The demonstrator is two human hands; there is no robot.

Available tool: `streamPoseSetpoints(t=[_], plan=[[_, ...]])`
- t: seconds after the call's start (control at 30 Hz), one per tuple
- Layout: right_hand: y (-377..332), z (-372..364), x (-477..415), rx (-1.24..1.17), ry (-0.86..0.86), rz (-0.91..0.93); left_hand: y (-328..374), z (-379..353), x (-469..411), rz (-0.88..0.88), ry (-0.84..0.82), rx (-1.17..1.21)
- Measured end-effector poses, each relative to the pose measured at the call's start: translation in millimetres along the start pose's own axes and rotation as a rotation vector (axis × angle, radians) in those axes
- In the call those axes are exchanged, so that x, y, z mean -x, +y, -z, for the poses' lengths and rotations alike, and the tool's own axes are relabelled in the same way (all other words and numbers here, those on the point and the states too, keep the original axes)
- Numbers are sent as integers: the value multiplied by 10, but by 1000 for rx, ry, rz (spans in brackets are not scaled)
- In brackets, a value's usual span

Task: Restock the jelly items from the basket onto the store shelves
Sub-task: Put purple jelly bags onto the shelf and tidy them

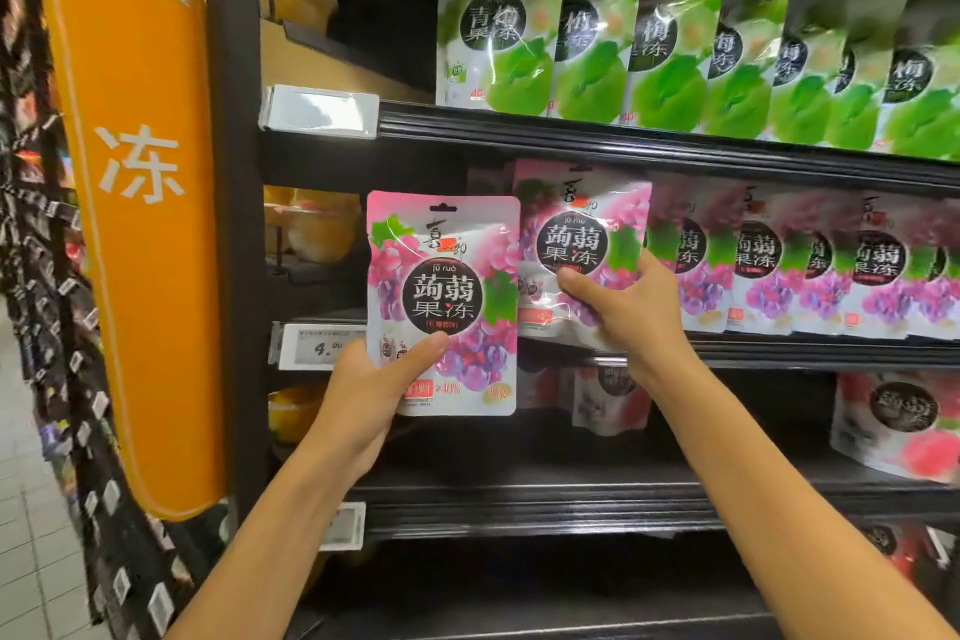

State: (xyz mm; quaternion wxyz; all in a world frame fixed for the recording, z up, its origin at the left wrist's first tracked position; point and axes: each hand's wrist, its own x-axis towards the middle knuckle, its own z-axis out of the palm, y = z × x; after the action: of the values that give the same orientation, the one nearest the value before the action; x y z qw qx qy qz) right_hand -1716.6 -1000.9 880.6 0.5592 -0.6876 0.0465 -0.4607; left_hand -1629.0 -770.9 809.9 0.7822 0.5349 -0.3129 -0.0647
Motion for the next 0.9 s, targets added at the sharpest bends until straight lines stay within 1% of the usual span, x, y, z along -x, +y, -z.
streamPoseSetpoints(t=[0.27, 0.33, 0.53, 0.63, 0.7, 0.8, 0.9], plan=[[63, -280, -192, 22, 34, 19, 10, 105, -6, -9, -18, 9], [93, -329, -196, 73, 39, 36, 12, 142, -5, -4, -10, 1], [138, -316, -159, 223, 55, 164, 16, 197, 1, 16, 11, 10], [136, -245, -95, 283, 58, 160, -9, 157, 11, 21, 1, 6], [152, -192, -25, 303, 89, 189, -32, 117, 18, 18, -8, 16], [175, -123, 63, 419, 130, 242, -66, 51, 13, 24, -11, 13], [203, -88, 106, 537, 141, 239, -84, -18, 6, 43, 4, 16]])
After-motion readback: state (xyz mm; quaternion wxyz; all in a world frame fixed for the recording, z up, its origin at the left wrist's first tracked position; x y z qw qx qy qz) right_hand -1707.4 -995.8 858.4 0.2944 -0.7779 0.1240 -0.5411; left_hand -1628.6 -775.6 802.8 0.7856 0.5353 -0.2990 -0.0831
